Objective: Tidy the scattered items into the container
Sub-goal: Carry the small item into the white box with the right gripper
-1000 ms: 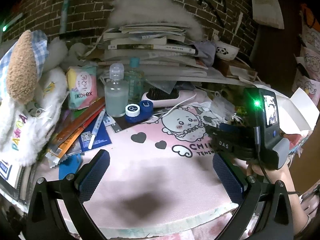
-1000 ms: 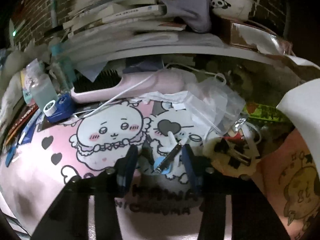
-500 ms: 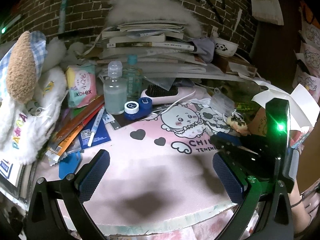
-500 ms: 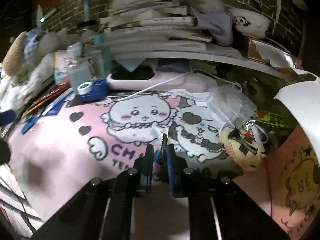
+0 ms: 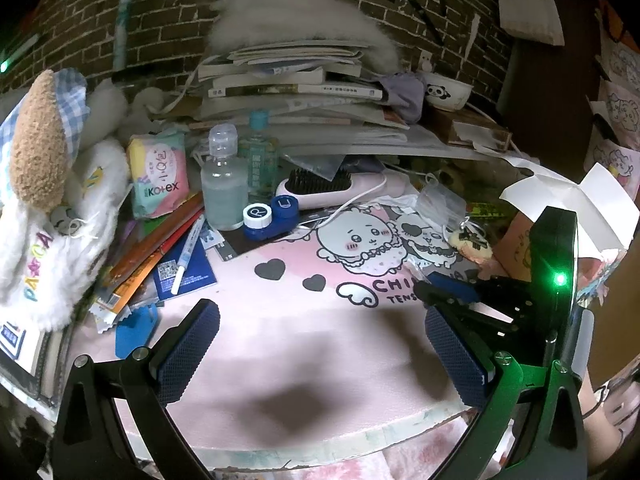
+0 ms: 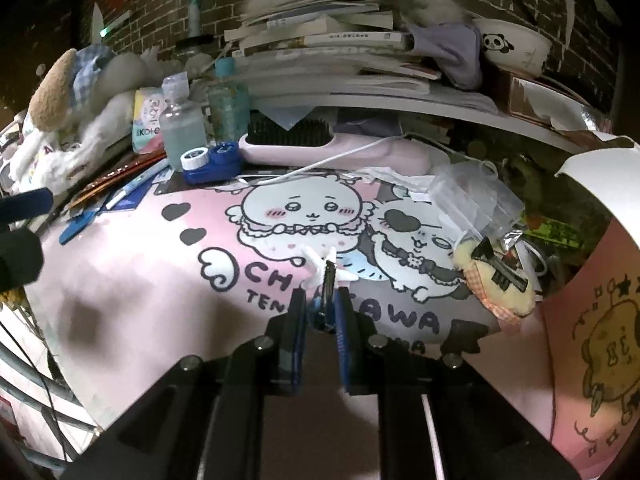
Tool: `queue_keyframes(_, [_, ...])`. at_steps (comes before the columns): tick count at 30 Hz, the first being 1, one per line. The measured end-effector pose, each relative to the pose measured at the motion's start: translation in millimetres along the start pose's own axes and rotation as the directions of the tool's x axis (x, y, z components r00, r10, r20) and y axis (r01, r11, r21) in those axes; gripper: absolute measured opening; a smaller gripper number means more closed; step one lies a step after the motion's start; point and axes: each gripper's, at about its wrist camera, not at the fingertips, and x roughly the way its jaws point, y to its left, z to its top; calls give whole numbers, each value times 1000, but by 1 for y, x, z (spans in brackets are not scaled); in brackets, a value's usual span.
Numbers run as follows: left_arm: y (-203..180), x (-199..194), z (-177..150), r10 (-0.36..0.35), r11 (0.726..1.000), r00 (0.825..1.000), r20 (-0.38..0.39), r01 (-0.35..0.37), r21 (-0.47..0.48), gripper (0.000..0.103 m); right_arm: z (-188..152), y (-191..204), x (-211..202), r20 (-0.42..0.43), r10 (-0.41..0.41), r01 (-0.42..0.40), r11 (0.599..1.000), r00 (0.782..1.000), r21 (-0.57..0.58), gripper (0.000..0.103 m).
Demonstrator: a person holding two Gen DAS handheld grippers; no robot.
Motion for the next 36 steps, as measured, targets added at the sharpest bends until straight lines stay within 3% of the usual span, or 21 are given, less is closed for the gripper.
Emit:
queue_keyframes(7, [0,2,-1,1,1000,1000,-8,-1,-2,103,-5,3,-4,40,15,-14,1000,999,-23,11])
queue_keyframes(16, [4,3,-5,7,1000,1000,-18,-8,-20,103,4,24,-31,134,-47,64,990,990,-125,11])
queue_keyframes(19, [4,2,-5,9,1000,1000,-16,-9,-17,103,5,18,-30,98,4,4,997,995,-83,11])
queue_keyframes(23, [4,4,-4,10,1000,1000,-24,-10,-22,103,5,20,-43,132,10,2,996,991,-94,11])
queue_keyframes(36, [-7,11,-1,-19,1000,999,-34,18,-9,103,53,5,-128,311,26,13,993,950,-121,11])
